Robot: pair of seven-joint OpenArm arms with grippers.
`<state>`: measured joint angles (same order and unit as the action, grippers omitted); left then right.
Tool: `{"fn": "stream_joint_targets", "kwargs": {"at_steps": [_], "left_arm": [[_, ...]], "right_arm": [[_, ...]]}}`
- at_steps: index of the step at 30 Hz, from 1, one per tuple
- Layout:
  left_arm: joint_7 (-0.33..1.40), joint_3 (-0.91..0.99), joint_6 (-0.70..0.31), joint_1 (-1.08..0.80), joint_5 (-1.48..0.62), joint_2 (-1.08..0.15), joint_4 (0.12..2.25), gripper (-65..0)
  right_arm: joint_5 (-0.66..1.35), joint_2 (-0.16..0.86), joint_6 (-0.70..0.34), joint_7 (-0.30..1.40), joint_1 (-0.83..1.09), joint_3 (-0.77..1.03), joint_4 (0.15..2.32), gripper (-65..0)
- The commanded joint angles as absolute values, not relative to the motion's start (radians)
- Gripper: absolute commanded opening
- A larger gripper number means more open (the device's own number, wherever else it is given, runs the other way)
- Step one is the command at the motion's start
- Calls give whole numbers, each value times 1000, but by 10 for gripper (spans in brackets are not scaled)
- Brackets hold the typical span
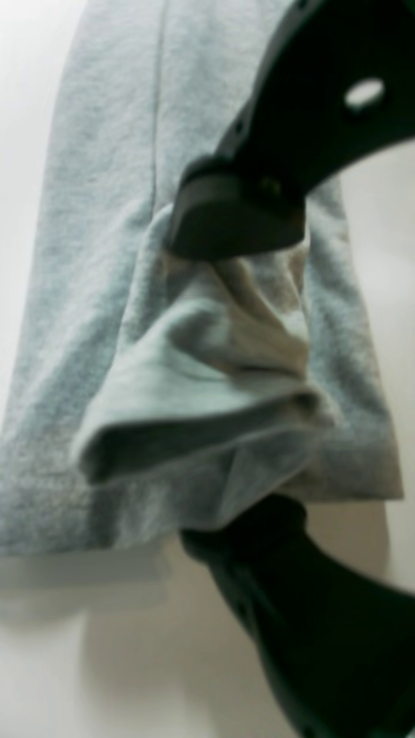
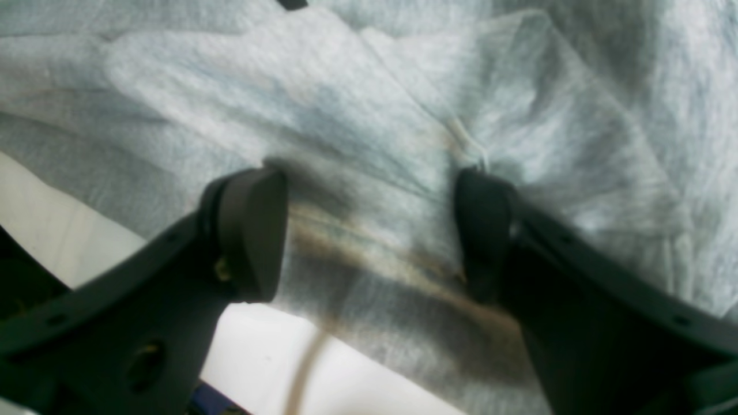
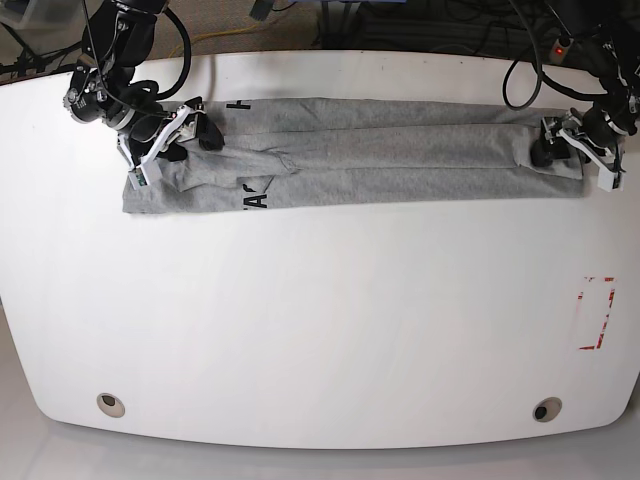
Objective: Fold the T-shirt properly
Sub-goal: 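Hold the strip ends with both grippers and pull it taut, then carry the strip end with the left gripper toward the right gripper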
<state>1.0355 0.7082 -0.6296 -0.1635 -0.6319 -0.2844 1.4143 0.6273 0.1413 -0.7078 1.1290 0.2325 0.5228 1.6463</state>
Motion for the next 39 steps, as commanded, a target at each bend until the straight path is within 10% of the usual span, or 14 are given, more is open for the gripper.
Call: {"fn": "stream_joint_targets", "kwargs": {"at_steps": [1,9,23,39], "left_arm": [[1049,713,-633,-151,-631,-300,1392,-224],[1053,707,-664,-134,-634,-302,1395,-629],[1053,498,-698,-265,-630,-265,1837,-628],[1053,153,-631,-133,-630,-127,1845,-626]], "right_arm": [[585,148,-698,1168,240,527,1647,-219],[585,148,-698,1168,242,529,1647,-219],[585,147,-698,1168,239,529,1647,-219],[585,90,-698,1168,234,526,1647,-219]]}}
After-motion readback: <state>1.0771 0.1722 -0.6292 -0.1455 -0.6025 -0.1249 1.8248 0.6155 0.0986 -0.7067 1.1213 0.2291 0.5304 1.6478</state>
